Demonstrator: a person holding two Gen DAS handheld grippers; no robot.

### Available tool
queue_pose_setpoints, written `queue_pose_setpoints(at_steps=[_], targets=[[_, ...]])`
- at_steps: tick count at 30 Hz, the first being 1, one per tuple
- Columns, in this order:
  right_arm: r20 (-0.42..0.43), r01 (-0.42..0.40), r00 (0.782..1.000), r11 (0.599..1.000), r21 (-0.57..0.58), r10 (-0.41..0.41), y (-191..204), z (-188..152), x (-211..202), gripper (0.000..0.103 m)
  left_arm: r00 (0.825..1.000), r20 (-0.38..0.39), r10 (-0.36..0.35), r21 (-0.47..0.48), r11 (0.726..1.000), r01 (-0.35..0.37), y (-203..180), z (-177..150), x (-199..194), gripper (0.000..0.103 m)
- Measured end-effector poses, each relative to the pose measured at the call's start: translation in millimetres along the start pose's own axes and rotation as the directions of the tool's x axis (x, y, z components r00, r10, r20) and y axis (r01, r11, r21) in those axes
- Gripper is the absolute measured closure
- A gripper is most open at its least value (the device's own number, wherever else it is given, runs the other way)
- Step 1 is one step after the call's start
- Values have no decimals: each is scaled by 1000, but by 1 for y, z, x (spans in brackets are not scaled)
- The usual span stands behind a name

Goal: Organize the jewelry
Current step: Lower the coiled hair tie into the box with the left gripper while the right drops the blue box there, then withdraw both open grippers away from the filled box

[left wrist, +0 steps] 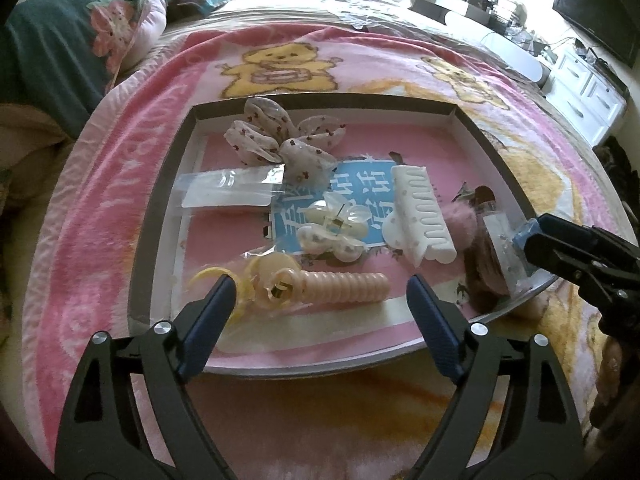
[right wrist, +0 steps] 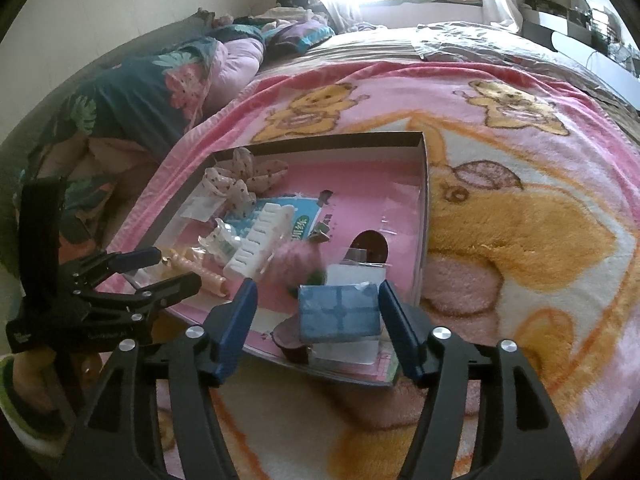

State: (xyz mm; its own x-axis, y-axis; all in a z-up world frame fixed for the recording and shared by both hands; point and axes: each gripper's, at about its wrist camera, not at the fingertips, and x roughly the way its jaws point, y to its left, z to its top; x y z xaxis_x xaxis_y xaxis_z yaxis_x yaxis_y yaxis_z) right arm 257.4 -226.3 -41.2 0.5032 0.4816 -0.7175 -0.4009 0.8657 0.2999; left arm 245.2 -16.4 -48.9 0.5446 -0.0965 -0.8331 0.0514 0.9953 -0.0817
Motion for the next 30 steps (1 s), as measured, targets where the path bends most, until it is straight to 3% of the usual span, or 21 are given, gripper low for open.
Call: queue_pose_setpoints(at_steps=[7, 12, 30], targets=[[31, -15, 999, 1000, 18, 14, 2, 1, -12, 22, 1000, 3, 25, -3, 1000, -25, 1, 0, -11, 10], [54, -12, 998, 1000, 19, 11, 4, 2, -23, 14, 999, 14, 38, -28, 999, -38, 5, 0, -21, 10], [125, 14, 992, 1000, -20, -11, 29, -8, -78, 8, 996, 85, 18, -40, 999, -15, 4, -15, -79, 9]])
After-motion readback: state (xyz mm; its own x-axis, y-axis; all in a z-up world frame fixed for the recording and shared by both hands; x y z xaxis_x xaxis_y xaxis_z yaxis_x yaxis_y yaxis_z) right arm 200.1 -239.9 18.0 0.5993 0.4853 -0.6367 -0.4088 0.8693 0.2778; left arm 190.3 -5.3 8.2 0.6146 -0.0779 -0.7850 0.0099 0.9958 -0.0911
